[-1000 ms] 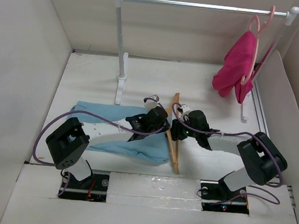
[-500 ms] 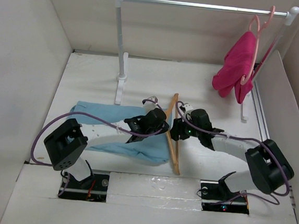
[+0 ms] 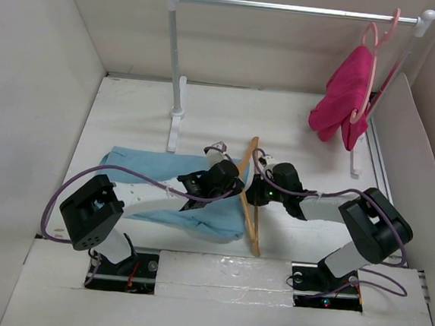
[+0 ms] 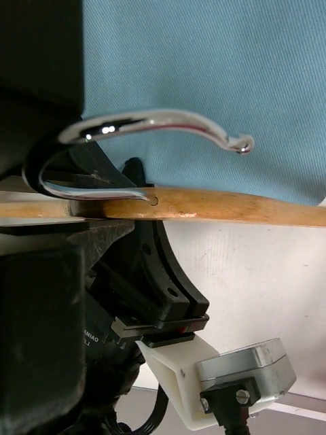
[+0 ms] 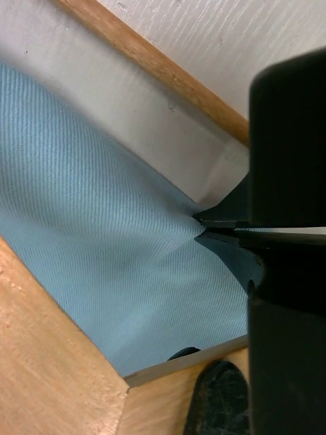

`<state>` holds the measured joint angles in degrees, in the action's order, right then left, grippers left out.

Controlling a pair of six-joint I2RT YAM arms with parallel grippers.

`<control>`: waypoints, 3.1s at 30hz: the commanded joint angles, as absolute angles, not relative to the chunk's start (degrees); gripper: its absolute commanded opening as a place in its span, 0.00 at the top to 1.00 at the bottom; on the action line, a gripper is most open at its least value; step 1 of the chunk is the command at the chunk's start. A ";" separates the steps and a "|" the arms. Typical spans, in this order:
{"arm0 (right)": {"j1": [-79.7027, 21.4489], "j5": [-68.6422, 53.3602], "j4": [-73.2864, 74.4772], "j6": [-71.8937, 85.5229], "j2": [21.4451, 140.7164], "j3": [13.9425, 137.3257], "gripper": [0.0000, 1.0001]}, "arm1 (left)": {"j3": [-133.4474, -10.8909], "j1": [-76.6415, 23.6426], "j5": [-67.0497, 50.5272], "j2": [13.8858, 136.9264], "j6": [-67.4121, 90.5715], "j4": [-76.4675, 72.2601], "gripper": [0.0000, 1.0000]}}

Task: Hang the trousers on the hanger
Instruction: Place trousers on hanger

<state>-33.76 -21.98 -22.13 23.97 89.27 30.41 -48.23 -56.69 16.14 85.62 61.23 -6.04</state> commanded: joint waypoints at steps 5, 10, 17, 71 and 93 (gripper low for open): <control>-27.88 -25.75 -25.86 25.06 80.79 29.61 1.00 | -47.37 -57.04 19.95 84.81 58.98 4.38 1.00; -22.07 -27.06 -10.82 15.74 74.54 34.71 1.00 | -47.64 -57.04 23.38 85.52 57.74 8.43 1.00; -6.59 -33.13 -1.95 9.49 69.44 34.89 1.00 | -44.74 -54.67 26.27 82.27 53.79 11.16 1.00; -1.32 -29.53 6.85 -1.49 80.07 41.13 0.93 | -60.81 -55.81 27.42 76.46 43.77 7.37 1.00; -41.73 -19.43 5.64 26.19 55.70 66.52 0.18 | -107.40 -53.61 26.89 78.57 32.26 33.31 1.00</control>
<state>-38.02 -23.51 11.88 18.85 51.24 64.07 -101.84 -53.74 26.57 78.85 33.36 37.71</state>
